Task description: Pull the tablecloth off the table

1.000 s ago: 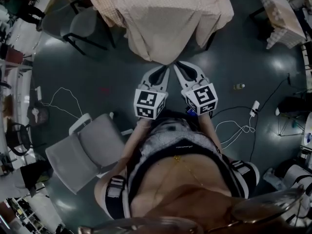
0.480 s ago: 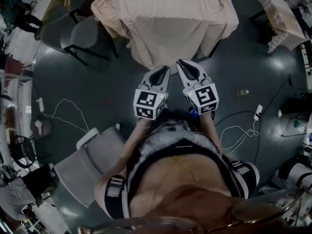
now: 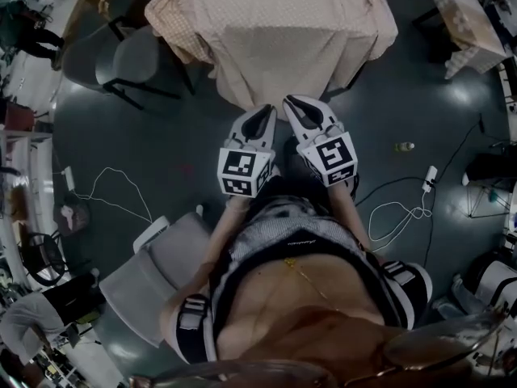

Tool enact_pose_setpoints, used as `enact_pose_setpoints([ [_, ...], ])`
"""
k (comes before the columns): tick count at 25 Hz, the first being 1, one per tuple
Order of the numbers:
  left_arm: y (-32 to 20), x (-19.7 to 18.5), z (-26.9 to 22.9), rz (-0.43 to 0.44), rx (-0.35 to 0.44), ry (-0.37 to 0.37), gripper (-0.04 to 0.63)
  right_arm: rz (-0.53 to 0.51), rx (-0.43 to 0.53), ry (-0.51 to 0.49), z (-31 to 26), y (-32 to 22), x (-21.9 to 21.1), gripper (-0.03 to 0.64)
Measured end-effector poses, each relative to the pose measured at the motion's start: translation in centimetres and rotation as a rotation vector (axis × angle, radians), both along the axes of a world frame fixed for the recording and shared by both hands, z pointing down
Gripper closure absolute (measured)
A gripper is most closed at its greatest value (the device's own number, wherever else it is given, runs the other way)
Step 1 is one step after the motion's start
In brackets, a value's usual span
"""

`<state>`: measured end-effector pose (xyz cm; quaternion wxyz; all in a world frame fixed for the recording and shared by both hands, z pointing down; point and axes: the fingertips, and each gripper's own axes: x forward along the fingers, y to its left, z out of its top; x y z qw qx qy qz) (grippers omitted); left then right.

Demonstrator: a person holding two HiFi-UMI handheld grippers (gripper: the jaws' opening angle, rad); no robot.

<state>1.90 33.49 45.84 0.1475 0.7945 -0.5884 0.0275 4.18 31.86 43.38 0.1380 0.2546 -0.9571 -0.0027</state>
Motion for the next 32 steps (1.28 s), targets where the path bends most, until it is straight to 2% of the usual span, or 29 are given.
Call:
enact_pose_setpoints([
  [8,-5.4,-1.3,0.1,-0.020,-0.012,0.007,0.569,-0.007,-0.026,-0.007,0.2,-5.5,-1.2,0.538],
  [17,-12.4,-2.6,-0.5,-0.075,-0.021,0.001,0.569,-0.080,-0.036,-0.015,-0.4,-12.2,-2.6,0.538],
  [26,-19.0,-0.2,-1.2,-0.087,-0.023,0.001,0.569,-0.096,-0.035,-0.039,-1.4,-18.9,-0.6,0.538],
  [32,-21.9,2.0,-1.0,-0.087,-0.024,0.002,0.569,-0.073,-0.030,-0.019,-0.9,-22.5,1.9,0.538],
])
